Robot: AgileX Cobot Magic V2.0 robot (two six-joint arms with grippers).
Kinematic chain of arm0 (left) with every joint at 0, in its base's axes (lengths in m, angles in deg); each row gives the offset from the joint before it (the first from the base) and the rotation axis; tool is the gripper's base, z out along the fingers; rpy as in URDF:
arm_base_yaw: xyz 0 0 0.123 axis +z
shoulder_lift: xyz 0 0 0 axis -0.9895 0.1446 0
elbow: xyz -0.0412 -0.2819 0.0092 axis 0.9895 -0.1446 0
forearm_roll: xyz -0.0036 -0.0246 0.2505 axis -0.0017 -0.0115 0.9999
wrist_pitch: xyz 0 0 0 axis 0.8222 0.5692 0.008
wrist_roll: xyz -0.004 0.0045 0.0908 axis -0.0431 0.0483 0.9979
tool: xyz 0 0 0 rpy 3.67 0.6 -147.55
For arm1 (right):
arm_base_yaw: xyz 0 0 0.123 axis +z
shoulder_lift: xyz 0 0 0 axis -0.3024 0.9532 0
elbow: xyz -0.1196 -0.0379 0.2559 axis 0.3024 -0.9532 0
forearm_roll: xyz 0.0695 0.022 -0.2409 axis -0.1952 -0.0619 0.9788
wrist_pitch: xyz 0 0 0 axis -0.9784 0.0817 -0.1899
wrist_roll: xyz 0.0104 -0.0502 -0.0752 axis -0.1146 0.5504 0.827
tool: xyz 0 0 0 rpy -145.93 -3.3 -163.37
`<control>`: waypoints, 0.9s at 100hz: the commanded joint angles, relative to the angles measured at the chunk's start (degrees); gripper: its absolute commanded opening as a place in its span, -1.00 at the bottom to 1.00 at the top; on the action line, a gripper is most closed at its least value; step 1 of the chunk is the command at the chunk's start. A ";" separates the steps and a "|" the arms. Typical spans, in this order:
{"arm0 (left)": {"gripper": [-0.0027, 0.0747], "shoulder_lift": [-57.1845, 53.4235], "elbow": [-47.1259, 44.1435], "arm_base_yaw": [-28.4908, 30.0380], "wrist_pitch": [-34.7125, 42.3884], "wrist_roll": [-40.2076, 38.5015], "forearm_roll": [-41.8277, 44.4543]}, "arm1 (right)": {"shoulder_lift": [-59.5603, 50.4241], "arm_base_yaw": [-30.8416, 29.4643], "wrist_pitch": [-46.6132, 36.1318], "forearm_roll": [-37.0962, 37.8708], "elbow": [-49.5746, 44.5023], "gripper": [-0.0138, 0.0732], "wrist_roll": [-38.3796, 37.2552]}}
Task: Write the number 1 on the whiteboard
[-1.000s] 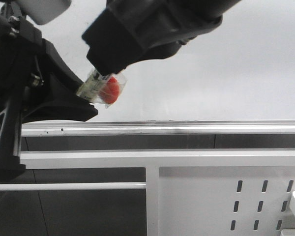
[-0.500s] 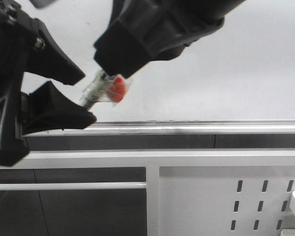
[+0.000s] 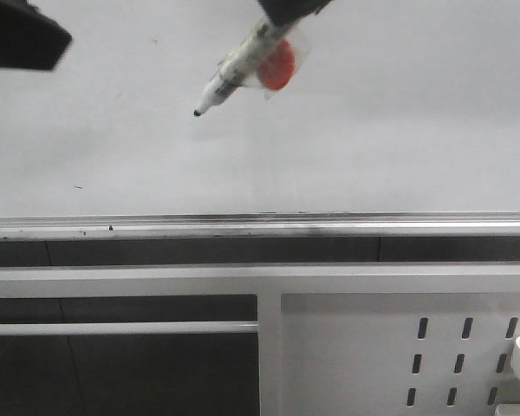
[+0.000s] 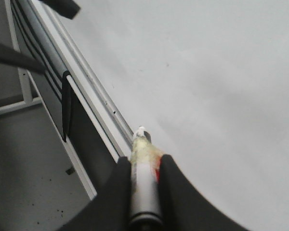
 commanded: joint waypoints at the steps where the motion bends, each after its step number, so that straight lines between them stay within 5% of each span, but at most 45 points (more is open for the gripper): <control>1: -0.80 -4.51 1.65 -0.29 0.61 -0.85 -2.39 | -4.21 -0.33 -2.96 -0.03 -0.30 -0.84 -3.42; 3: -0.98 -5.30 1.65 -0.29 0.21 -0.85 -2.67 | -5.00 -0.33 -3.20 -0.03 -0.94 -0.84 -3.97; 35: -0.98 -10.97 -5.88 2.12 5.73 -7.30 -0.91 | -13.71 -2.47 -12.09 -0.03 -14.41 -0.84 -11.55; 50: -0.98 -10.61 -13.59 9.78 22.33 -15.61 -1.93 | -13.56 -4.78 -23.47 -0.16 -19.65 -0.84 -11.55; 90: -0.98 -10.85 -24.77 34.16 53.36 -15.62 -14.80 | -13.43 -12.38 -26.94 -1.33 -19.26 -0.84 -11.55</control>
